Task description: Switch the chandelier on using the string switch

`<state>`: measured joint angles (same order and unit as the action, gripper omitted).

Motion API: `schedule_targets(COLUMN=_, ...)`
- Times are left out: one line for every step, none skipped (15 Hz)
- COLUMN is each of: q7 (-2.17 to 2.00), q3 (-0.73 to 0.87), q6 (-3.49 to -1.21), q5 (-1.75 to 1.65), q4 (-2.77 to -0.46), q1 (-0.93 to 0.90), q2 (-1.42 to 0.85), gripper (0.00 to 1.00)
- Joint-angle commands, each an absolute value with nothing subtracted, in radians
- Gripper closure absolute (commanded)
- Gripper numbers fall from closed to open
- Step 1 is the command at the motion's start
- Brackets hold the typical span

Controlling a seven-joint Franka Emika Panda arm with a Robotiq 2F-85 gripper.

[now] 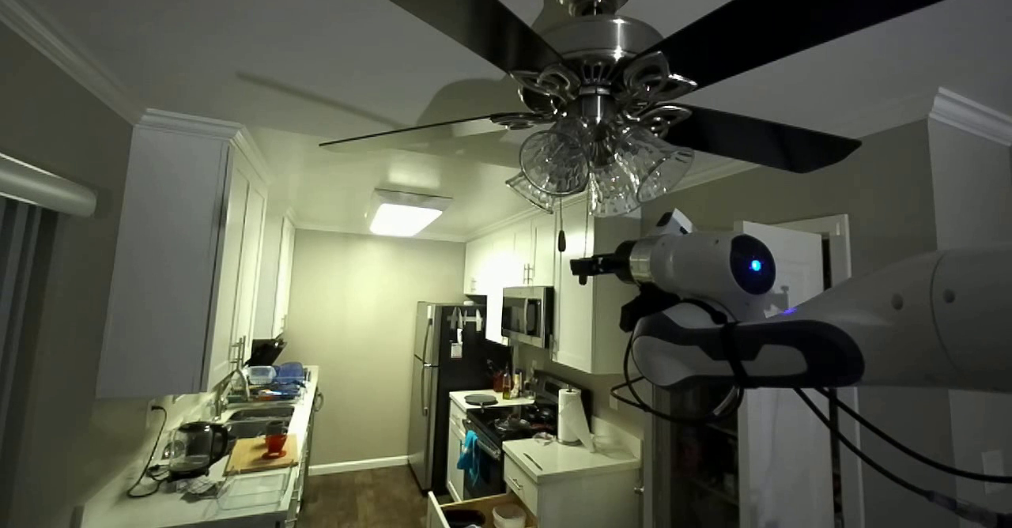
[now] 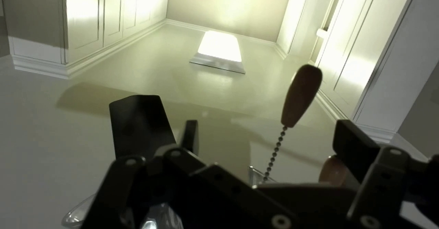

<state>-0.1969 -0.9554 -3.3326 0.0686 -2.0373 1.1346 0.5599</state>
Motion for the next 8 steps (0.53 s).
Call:
schedule_targets(q7=-0.151, q3=-0.96, q6=-3.322, q5=0.043, q4=-2.007, q1=1.123, q2=0.507, gripper=0.0)
schedule_targets(q7=-0.15, q3=-0.964, q6=-3.322, q5=0.041, q4=-2.006, q1=1.123, q2=0.503, gripper=0.0)
schedule_targets(q7=-0.148, q3=-0.969, q6=-3.321, q5=0.04, q4=-2.005, q1=1.123, q2=0.499, gripper=0.0)
schedule_targets(q7=-0.146, q3=-0.973, q6=-3.32, q5=0.038, q4=-2.005, q1=1.124, q2=0.495, gripper=0.0)
schedule_targets(q7=-0.143, q3=-0.976, q6=-3.319, q5=0.036, q4=-2.005, q1=1.123, q2=0.491, gripper=0.01)
schedule_targets(q7=-0.14, q3=-0.978, q6=-3.319, q5=0.034, q4=-2.005, q1=1.12, q2=0.484, gripper=0.25)
schedule_targets(q7=-0.137, q3=-0.981, q6=-3.319, q5=0.034, q4=-2.005, q1=1.12, q2=0.481, gripper=0.25)
schedule_targets(q7=-0.135, q3=-0.983, q6=-3.318, q5=0.034, q4=-2.005, q1=1.121, q2=0.48, gripper=0.31)
